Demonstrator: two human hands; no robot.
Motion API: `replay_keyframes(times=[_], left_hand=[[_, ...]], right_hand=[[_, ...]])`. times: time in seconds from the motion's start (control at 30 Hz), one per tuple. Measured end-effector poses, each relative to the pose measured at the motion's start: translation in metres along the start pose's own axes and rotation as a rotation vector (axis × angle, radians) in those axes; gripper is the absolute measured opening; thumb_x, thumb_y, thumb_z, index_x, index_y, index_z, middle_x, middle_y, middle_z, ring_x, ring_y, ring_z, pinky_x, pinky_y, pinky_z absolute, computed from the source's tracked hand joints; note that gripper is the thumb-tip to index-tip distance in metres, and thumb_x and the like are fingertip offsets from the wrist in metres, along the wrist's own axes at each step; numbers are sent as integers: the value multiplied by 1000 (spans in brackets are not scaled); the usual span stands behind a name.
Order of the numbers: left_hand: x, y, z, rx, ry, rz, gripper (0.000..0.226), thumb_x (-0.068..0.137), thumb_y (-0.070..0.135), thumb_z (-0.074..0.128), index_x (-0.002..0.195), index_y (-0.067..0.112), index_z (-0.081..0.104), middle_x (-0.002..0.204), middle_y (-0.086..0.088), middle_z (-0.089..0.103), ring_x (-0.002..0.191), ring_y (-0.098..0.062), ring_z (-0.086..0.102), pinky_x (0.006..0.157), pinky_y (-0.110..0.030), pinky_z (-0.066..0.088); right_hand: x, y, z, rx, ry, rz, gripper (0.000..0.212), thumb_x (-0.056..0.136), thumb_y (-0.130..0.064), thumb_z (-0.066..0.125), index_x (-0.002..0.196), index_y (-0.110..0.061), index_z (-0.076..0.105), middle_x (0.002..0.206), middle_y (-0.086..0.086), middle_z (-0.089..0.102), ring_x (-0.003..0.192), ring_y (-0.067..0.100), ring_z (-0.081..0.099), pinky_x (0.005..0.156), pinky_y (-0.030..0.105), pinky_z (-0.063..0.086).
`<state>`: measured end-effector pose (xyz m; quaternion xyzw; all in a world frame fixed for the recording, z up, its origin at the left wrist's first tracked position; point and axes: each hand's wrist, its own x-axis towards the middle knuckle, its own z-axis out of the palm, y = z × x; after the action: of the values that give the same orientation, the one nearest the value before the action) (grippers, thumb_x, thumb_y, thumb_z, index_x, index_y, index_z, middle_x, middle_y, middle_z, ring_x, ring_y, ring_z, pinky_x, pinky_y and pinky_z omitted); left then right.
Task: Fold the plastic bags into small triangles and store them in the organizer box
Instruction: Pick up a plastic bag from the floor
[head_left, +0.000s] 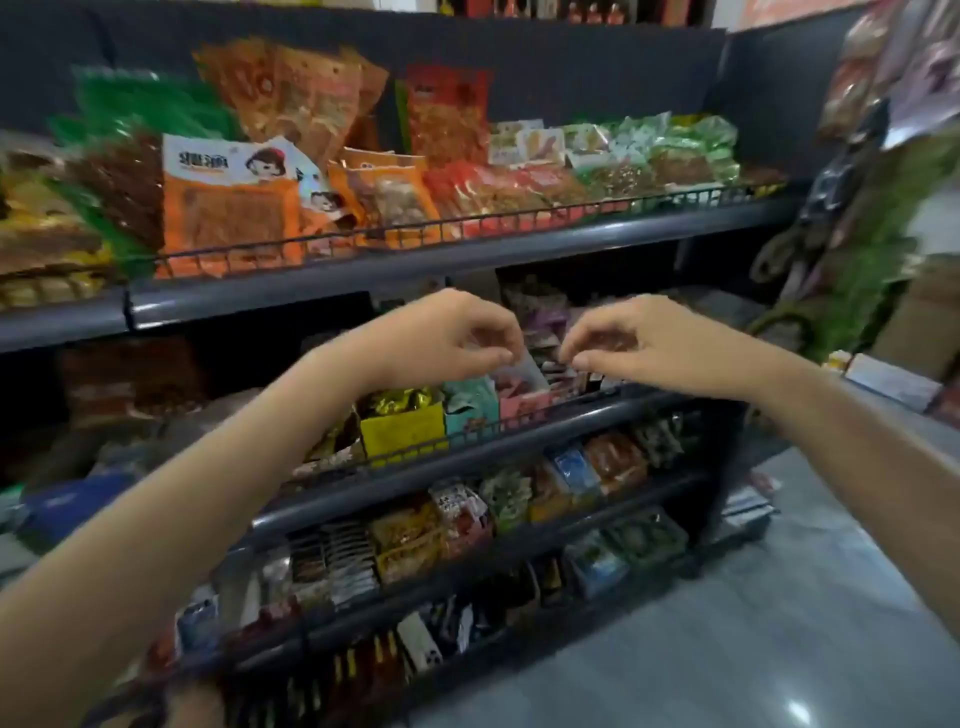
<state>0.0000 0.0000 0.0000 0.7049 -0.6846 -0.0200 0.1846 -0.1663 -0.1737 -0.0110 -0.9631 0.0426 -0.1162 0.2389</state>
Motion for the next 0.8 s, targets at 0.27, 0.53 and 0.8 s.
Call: replay_keyframes(times=[0.27, 0.53, 0.8], left_hand=[[116, 45, 81, -96, -45, 30, 12, 96, 18, 56, 96, 25, 67, 92, 17, 66, 87, 4, 62, 80, -14, 48], [192, 47, 173, -116, -195, 133, 15, 97, 22, 55, 102, 20, 68, 96, 8, 68, 88, -4, 61, 81, -28, 50], [286, 35, 254, -247, -385, 224, 15, 96, 20, 57, 105, 23, 68, 90, 26, 62, 80, 14, 57, 72, -17, 50]], right_hand=[[-64, 126, -33, 48, 24, 149, 15, 93, -21, 61, 90, -35, 65, 94, -14, 69, 87, -4, 63, 77, 12, 49], [-88, 214, -12, 88, 55, 253, 8, 94, -19, 60, 97, -23, 66, 85, -9, 65, 71, -14, 58, 65, 7, 44], [-120, 316, 7, 111, 100, 505, 11, 94, -18, 61, 100, -23, 68, 85, -11, 66, 78, -3, 60, 79, 16, 49]])
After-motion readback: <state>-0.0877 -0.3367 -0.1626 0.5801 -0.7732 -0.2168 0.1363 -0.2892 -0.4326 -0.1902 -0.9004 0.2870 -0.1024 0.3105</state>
